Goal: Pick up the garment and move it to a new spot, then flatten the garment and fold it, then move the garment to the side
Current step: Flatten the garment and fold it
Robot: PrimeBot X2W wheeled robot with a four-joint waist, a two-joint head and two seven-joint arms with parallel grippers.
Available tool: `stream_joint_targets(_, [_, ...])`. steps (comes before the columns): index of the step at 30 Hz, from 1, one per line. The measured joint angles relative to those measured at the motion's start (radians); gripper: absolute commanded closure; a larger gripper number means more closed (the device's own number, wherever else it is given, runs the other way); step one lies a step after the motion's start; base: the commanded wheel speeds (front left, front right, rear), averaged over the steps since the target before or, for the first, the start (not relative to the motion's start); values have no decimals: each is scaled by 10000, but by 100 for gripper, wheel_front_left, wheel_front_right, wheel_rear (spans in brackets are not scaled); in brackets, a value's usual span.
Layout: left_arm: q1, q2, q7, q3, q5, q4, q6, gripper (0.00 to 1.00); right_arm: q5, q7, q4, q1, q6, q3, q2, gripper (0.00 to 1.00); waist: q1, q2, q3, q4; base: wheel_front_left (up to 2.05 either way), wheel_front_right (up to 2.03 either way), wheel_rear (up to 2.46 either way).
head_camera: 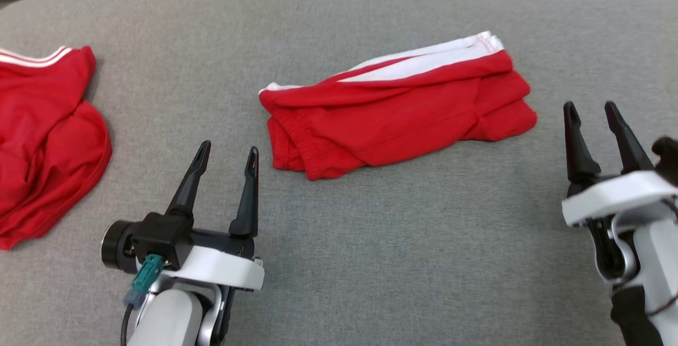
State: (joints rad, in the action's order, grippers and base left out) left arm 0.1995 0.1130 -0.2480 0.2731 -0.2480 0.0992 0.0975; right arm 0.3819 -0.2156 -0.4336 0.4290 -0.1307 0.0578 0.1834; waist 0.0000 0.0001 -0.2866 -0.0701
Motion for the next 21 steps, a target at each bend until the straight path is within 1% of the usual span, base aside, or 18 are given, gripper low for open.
stream_joint_targets(6, [418, -130, -46, 286, 19, 82, -146, 0, 359, 119, -2182, 1740, 0, 516, 130, 0, 0, 0, -603, -327, 0, 0, 0])
stream_joint_targets(10, [654, -267, -79, 443, 17, 207, -228, 0, 506, 128, -3425, 2587, 0, 842, 138, 0, 0, 0, -938, -526, 0, 0, 0])
stream_joint_targets(16, [943, -351, -92, 644, 17, 412, -307, 0, 807, 35, -4608, 3463, 0, 1432, 59, 0, 0, 0, -1271, -684, 0, 0, 0])
stream_joint_targets(17, [986, -364, -92, 652, 17, 418, -309, 0, 928, 19, -4725, 3553, 0, 1505, 42, 9, 0, 0, -1301, -694, 0, 0, 0])
stream_joint_targets(18, [1001, -378, -94, 656, 17, 439, -316, 0, 997, -19, -4855, 3652, 0, 1605, 35, 66, 0, 0, -1332, -697, 0, 0, 0])
stream_joint_targets(19, [1005, -385, -94, 662, 17, 470, -322, 0, 1072, -33, -4951, 3711, 0, 1714, 15, 100, 0, 0, -1357, -696, 0, 0, 0])
stream_joint_targets(21, [1028, -391, -96, 660, 17, 516, -351, 0, 1231, -98, -5139, 3792, 0, 1873, 2, 100, 0, 0, -1395, -689, 0, 0, 0])
